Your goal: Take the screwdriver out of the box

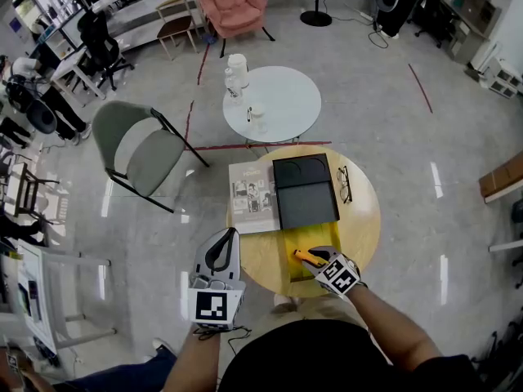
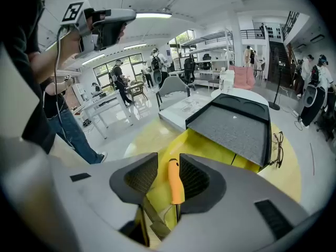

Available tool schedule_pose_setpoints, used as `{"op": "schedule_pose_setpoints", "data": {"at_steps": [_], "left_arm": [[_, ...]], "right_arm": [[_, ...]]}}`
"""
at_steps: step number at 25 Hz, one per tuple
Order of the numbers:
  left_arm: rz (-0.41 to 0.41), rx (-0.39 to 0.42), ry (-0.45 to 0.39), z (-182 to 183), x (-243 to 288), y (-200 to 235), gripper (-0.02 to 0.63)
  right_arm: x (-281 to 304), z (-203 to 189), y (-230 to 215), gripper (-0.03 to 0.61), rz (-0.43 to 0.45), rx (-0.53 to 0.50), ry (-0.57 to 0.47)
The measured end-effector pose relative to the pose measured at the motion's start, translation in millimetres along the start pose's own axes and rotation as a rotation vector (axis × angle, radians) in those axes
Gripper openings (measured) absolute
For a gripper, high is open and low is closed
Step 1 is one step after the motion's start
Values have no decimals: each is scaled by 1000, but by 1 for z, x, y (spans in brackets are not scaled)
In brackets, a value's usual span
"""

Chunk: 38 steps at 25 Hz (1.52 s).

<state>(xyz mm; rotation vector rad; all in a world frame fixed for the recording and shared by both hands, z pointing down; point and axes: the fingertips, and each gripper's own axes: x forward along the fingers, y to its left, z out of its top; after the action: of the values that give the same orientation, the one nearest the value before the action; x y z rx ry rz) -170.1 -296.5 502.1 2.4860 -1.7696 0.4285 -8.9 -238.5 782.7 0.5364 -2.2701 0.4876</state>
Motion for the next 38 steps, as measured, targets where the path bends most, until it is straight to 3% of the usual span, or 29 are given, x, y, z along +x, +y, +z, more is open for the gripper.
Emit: {"op": "schedule_pose_setpoints", "data": {"at_steps": [15, 26, 28, 33, 38], "left_arm": [[-50, 11, -12, 3, -6, -15, 14], [-51, 20, 34, -10, -10, -21, 14], [-52, 25, 42, -12, -11, -22, 14], [-42, 25, 43, -10, -13, -21, 14], [-41, 12, 33, -6, -16, -21, 14]], "right_arm": [[47, -58, -2, 155, 23, -90, 191], [63, -75, -16, 161, 3, -41, 255], [65, -76, -19, 125, -14, -42, 262], [61, -72, -22, 120, -31, -21, 257], [46, -59, -19, 118, -36, 14, 160]]}}
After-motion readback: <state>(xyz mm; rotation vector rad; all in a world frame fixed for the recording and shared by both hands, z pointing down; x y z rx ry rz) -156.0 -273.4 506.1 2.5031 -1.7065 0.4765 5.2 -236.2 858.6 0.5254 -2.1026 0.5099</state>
